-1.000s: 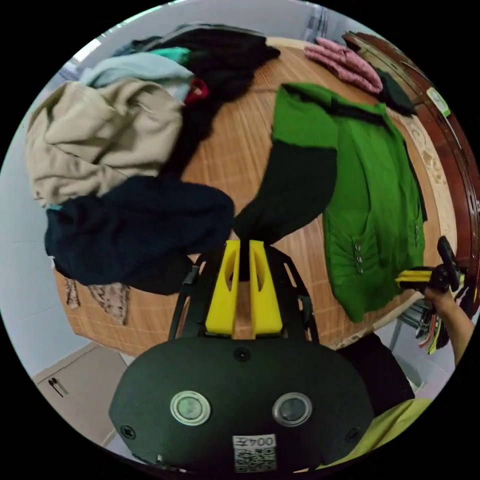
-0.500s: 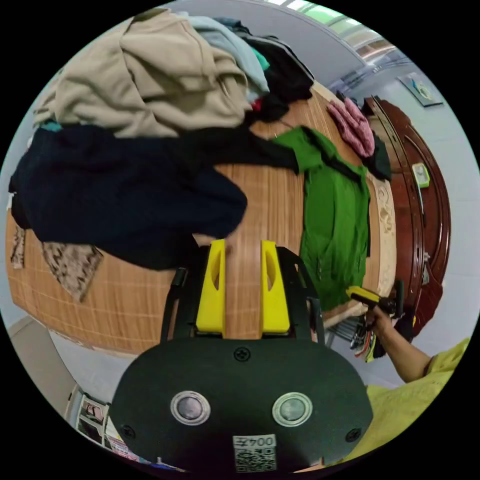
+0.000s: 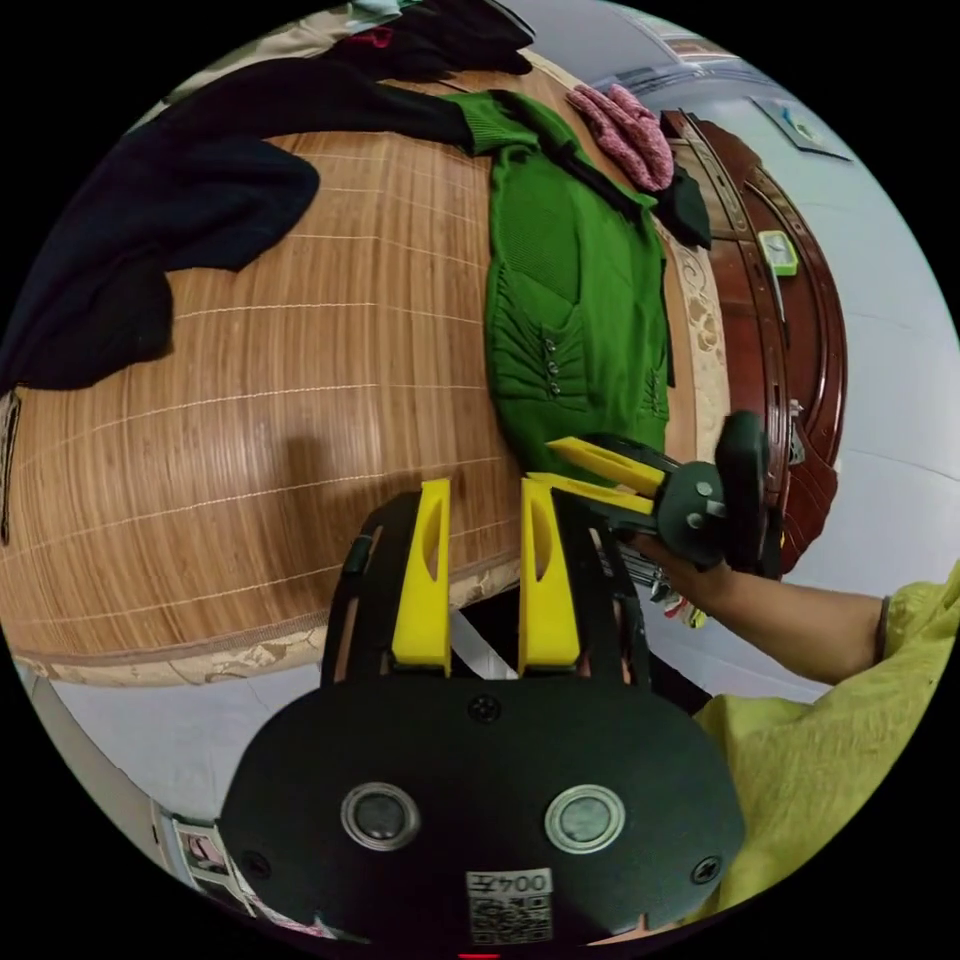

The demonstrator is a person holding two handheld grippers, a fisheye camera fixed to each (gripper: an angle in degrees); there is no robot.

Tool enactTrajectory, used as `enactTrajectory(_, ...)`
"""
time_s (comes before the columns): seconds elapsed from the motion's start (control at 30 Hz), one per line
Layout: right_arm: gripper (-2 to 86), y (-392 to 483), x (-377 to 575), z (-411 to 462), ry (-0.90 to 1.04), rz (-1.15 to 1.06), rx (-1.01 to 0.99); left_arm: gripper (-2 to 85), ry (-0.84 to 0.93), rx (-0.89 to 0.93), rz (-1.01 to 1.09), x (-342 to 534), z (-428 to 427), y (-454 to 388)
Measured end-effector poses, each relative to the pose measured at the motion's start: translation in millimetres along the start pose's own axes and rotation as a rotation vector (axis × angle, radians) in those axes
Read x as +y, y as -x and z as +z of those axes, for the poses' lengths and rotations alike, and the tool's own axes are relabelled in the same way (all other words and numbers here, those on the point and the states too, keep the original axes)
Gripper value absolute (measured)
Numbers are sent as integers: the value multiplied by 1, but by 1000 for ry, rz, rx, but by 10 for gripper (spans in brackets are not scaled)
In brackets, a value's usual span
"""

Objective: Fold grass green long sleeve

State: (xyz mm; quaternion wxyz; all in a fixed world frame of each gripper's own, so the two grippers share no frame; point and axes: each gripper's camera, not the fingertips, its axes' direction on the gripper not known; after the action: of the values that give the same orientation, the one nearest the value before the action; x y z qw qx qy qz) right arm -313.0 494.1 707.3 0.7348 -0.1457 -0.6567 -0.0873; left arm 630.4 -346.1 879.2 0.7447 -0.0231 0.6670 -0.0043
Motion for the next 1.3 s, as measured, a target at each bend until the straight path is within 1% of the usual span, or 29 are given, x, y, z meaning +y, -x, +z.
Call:
enactTrajectory(0.03, 62, -10, 6, -3, -3, 16, -7, 83, 3, 22, 21, -3, 2, 3)
enactTrajectory(0.1, 51, -36, 16, -11, -6, 75, -125, 79, 6, 43, 33, -7, 5, 7)
enactTrajectory(0.13, 49, -59, 25, -16, -22, 144, -262, 79, 5, 68, 44, -10, 8, 10)
enactTrajectory(0.17, 49, -86, 37, -20, -53, 229, -442, 79, -1, 84, 46, -11, 9, 11)
enactTrajectory(0.2, 49, -100, 45, -22, -73, 278, -537, 81, -17, 128, 47, -14, 10, 14)
enactTrajectory(0.27, 49, -154, 78, -18, -145, 483, -907, 86, -40, 219, 36, -19, 15, 19)
enactTrajectory(0.3, 49, -165, 87, -14, -159, 528, -994, 91, -48, 281, 19, -23, 20, 23)
enactTrajectory(0.37, 49, -196, 116, 2, -187, 657, -1308, 100, -54, 357, -9, -31, 30, 28)
enactTrajectory(0.43, 49, -209, 134, 9, -209, 711, -1437, 110, -51, 389, -18, -44, 43, 30)
enactTrajectory(0.47, 49, -214, 143, 9, -215, 729, -1471, 113, -45, 395, -19, -48, 46, 30)
enactTrajectory(0.63, 50, -213, 160, 3, -216, 722, -1512, 134, -50, 532, 5, -77, 69, 18)
enactTrajectory(0.73, 51, -208, 171, 0, -247, 754, -1541, 144, -13, 527, 24, -89, 82, 12)
enactTrajectory(0.8, 53, -205, 177, -6, -274, 768, -1516, 149, -7, 532, 9, -94, 87, 10)
enactTrajectory(0.9, 58, -197, 184, -23, -300, 722, -1404, 150, 0, 508, 2, -97, 88, 5)
enactTrajectory(0.97, 56, -189, 188, -43, -301, 653, -1273, 150, 12, 490, -6, -98, 90, 3)
enactTrajectory(1.0, 55, -188, 190, -48, -304, 637, -1238, 150, 19, 479, -15, -98, 90, 2)
enactTrajectory(1.07, 54, -185, 205, -70, -336, 614, -1087, 151, 28, 460, -31, -99, 90, 1)
enactTrajectory(1.1, 56, -186, 211, -75, -343, 621, -1052, 148, 37, 455, -36, -100, 91, -1)
enactTrajectory(1.17, 68, -194, 237, -87, -358, 690, -894, 143, 51, 438, -45, -101, 93, -4)
enactTrajectory(1.2, 72, -198, 243, -89, -352, 714, -848, 137, 63, 420, -50, -103, 94, -6)
enactTrajectory(1.27, 98, -212, 270, -90, -310, 820, -675, 123, 86, 384, -59, -104, 96, -10)
enactTrajectory(1.3, 104, -216, 276, -90, -292, 847, -636, 111, 105, 356, -67, -105, 97, -13)
